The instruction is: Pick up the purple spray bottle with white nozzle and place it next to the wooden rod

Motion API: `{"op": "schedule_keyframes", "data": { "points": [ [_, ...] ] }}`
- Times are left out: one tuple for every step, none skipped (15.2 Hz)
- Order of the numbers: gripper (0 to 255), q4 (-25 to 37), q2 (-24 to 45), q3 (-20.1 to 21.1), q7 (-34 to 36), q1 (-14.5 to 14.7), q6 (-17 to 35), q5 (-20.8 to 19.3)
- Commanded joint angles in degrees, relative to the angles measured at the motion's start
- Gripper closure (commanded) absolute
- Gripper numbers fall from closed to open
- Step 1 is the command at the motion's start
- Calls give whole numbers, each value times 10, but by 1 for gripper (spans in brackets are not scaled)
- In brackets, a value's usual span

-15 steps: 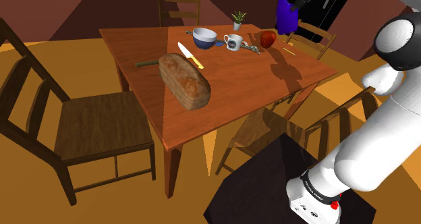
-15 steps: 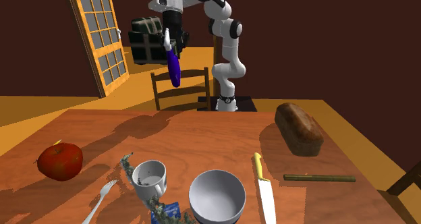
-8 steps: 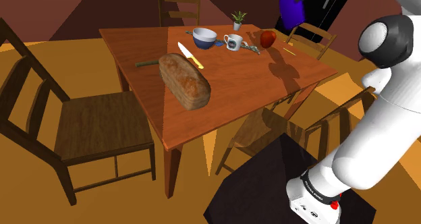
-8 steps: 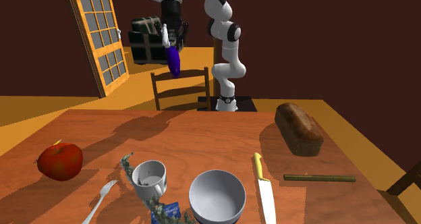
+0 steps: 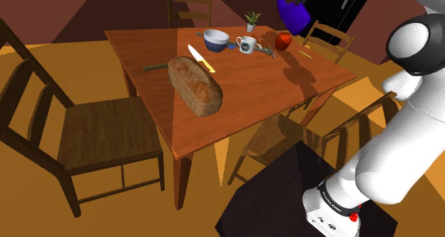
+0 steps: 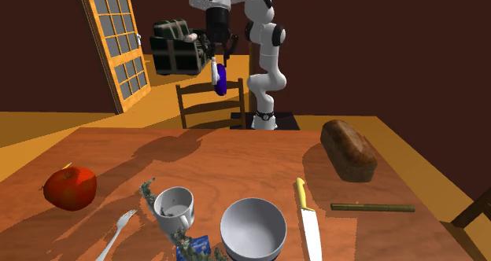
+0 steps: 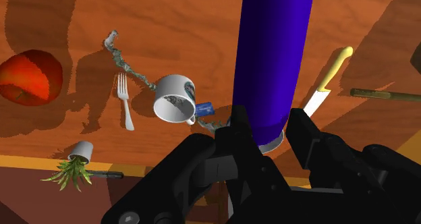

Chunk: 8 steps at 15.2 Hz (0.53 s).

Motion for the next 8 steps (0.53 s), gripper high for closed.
{"op": "schedule_keyframes", "data": {
  "points": [
    [255, -33, -10, 10, 23, 23, 31, -17],
    [255, -45, -13, 15, 35, 33, 43, -23],
    [255, -55, -14, 21, 46, 41, 54, -29],
    [255, -64, -14, 26, 57, 50, 65, -33],
    [255, -72, -14, 31, 68, 57, 76, -37],
    [255, -79, -12, 36, 78, 65, 86, -41],
    [255, -85, -10, 40, 88, 72, 96, -44],
    [255, -90, -7, 45, 98, 79, 105, -46]
  ]
}}
